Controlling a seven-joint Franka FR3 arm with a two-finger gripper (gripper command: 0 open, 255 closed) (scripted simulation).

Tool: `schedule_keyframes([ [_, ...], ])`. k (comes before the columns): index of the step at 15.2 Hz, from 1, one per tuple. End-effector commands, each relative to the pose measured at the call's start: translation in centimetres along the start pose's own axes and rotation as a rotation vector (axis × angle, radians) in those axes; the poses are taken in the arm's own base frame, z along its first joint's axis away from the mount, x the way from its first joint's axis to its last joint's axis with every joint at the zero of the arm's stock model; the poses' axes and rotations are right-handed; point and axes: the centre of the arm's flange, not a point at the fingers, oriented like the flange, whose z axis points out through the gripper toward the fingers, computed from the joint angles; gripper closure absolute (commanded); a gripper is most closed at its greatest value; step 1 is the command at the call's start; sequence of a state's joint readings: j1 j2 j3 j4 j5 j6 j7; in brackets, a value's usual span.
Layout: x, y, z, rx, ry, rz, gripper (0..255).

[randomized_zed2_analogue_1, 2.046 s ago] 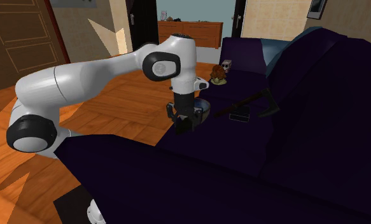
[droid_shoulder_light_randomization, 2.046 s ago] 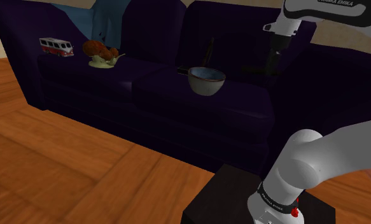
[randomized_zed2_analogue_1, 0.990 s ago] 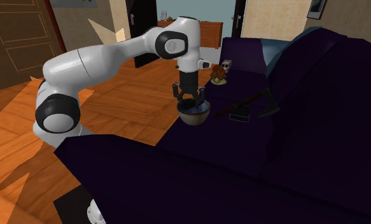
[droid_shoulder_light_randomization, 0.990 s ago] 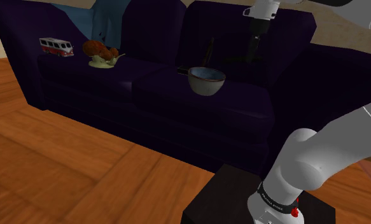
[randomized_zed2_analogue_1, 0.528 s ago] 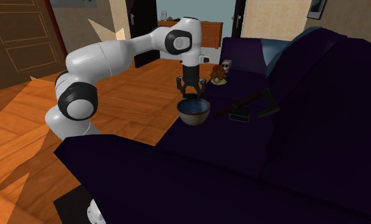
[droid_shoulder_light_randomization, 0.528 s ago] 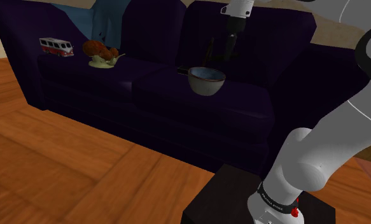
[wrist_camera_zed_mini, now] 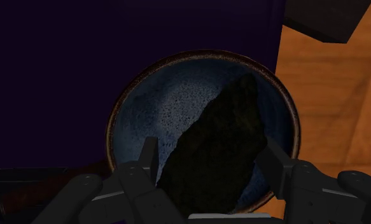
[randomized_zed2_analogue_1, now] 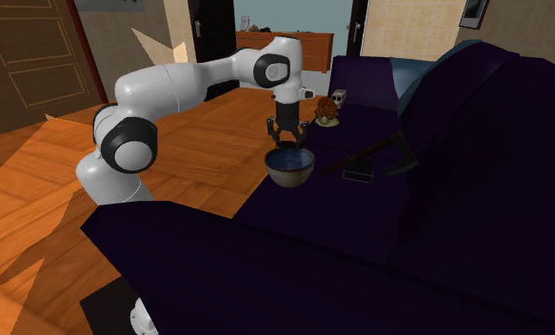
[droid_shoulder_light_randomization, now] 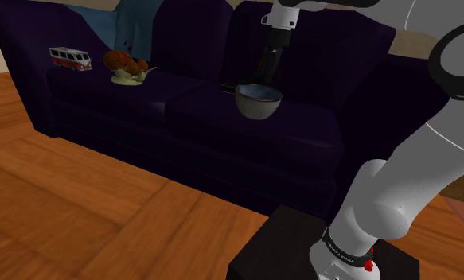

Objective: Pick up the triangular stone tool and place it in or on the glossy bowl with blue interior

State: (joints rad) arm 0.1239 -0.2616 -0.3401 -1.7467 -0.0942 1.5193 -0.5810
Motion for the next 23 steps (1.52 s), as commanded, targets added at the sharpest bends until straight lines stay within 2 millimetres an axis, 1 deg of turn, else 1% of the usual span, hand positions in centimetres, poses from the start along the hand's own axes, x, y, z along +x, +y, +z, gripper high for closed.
schedule_keyframes([
  [1,0.1,0.0,1.0,0.0,0.001,0.0,255],
  [8,0.0,0.0,4.5,0.0,0.001,0.0,255],
  [16,0.0,0.0,4.5,0.0,0.001,0.0,255],
  [17,0.0,0.0,4.5,0.0,0.001,0.0,0],
  [22,0.0,0.0,4.5,0.0,0.001,0.0,0],
  [23,0.0,0.0,3.2,0.0,0.001,0.0,0],
])
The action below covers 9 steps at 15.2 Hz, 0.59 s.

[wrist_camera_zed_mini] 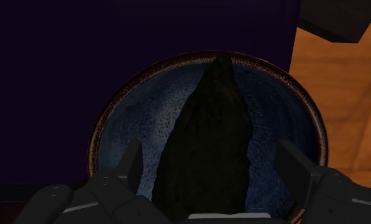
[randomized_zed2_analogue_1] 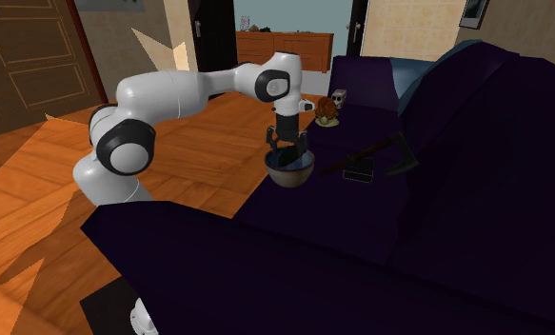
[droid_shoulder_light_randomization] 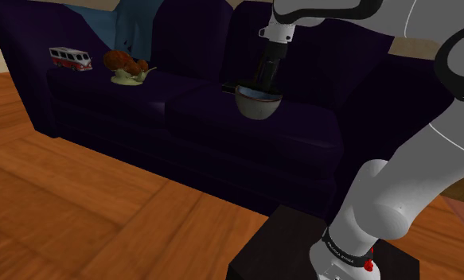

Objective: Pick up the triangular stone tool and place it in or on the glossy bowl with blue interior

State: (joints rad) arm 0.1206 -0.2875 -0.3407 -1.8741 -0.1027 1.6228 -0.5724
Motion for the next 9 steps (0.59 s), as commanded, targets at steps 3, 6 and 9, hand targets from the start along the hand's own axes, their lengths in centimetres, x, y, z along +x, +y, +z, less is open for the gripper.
schedule_keyframes([
  [3,0.0,0.0,-4.4,0.0,0.0,0.0,0],
  [6,0.0,0.0,-4.4,0.0,0.0,0.0,0],
  [9,0.0,0.0,-4.4,0.0,0.0,0.0,0],
])
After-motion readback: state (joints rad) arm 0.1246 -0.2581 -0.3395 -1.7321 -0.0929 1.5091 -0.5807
